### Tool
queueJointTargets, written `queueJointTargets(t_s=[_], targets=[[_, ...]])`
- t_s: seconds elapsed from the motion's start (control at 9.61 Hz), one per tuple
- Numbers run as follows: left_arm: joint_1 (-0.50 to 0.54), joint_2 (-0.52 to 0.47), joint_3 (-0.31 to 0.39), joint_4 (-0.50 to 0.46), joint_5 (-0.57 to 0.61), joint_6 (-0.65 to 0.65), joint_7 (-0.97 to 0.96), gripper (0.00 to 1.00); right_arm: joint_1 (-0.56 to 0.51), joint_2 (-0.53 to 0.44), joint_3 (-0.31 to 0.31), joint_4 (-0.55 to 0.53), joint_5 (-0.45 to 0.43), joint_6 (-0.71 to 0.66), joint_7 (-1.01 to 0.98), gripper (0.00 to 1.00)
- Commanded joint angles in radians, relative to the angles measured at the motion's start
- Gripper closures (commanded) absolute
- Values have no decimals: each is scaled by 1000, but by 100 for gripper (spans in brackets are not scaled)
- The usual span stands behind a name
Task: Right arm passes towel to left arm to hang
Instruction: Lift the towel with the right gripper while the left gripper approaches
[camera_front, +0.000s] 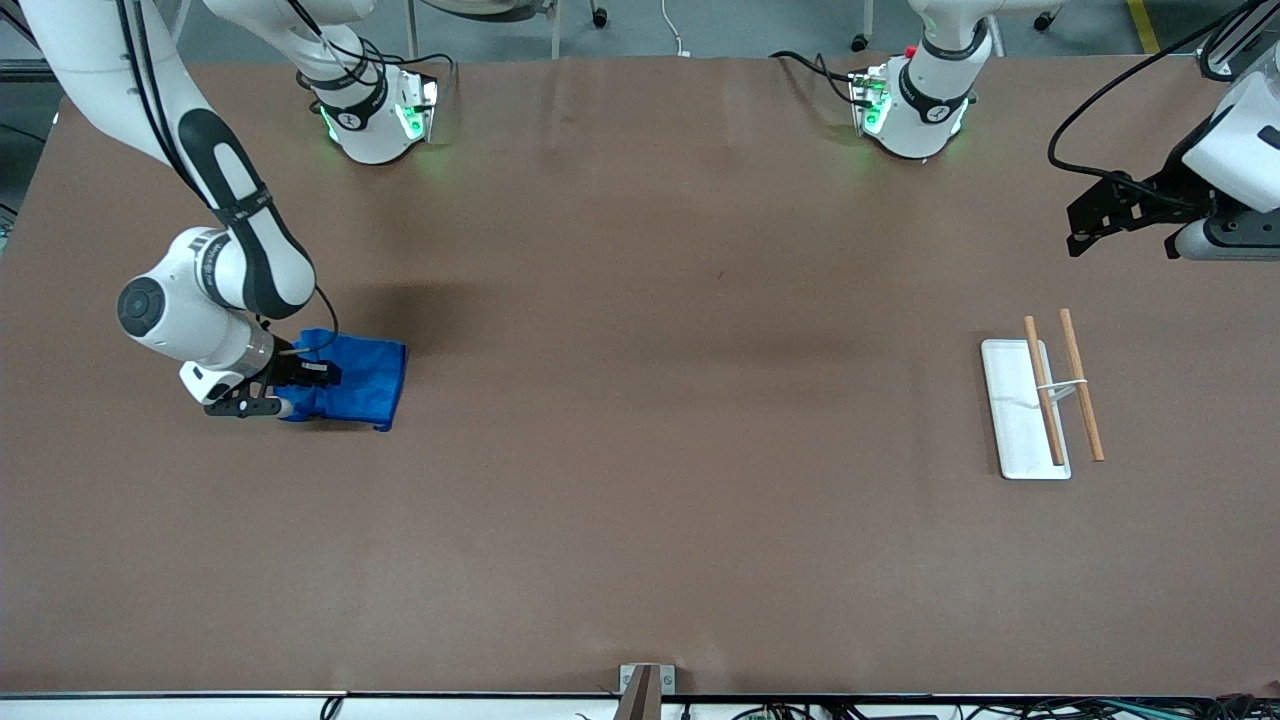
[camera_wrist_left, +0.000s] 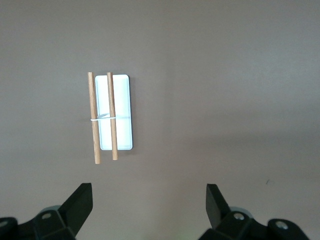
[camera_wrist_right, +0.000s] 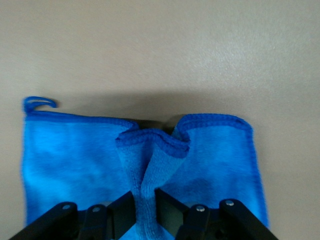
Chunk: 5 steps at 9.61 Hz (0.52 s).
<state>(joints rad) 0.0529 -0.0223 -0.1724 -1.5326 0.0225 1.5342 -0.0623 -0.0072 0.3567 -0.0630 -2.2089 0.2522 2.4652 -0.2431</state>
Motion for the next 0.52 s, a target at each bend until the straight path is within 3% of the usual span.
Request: queueJointTargets(t_s=[0.0,0.31,0.42], targets=[[1,16,-2,-8,-10,-12,10,0,4,-79,0,93,12,-220,80,100],[1,50,-2,-6,-106,-3,9,0,21,-84,12,329,18,-498,224,100],[-2,68,-4,-6,-134,13,10,0,44,-84,12,383,65,-549,267,100]])
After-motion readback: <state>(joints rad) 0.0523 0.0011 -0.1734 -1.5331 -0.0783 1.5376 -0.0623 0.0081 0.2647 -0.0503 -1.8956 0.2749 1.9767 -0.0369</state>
